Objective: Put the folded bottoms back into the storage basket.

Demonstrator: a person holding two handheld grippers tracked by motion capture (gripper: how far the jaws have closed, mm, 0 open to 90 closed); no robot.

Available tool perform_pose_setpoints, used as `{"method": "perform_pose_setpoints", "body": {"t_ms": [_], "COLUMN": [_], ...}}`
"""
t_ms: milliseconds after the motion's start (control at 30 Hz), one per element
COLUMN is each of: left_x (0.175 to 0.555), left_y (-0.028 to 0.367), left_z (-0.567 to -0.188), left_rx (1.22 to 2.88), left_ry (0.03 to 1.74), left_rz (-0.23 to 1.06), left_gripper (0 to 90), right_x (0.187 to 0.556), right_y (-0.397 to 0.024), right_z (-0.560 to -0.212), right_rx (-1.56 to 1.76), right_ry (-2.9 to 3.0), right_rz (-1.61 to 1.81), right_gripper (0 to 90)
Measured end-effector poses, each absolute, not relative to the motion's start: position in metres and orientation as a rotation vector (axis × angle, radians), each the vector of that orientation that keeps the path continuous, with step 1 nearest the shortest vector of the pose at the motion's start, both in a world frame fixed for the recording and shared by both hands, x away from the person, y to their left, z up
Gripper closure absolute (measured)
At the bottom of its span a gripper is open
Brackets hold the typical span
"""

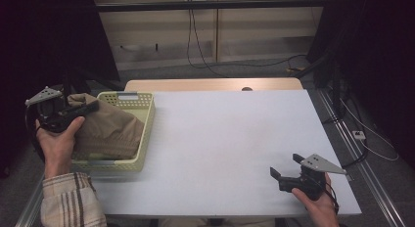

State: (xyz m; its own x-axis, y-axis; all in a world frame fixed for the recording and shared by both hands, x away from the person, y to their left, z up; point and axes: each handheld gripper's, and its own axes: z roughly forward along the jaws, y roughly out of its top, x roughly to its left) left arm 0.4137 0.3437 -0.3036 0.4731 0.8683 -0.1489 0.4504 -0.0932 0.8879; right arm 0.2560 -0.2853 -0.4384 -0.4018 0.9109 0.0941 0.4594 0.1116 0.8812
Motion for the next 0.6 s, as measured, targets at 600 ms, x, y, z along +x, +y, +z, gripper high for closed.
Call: {"method": "perform_pose_setpoints", "body": {"t_ms": [600], "left_x": [0.42], "left_y": [0.352], "left_z": [-0.316], "left_rx": [1.833], "left_ry": [1.264], "left_rz": [0.584], "left_gripper": [84.0], "right_x": [0.256], "right_y": [-0.285], "right_z": [-0.438], "right_rx": [1.328], "right_ry": [1.916], "right_rz": [1.231], "right_gripper": [4.4]}}
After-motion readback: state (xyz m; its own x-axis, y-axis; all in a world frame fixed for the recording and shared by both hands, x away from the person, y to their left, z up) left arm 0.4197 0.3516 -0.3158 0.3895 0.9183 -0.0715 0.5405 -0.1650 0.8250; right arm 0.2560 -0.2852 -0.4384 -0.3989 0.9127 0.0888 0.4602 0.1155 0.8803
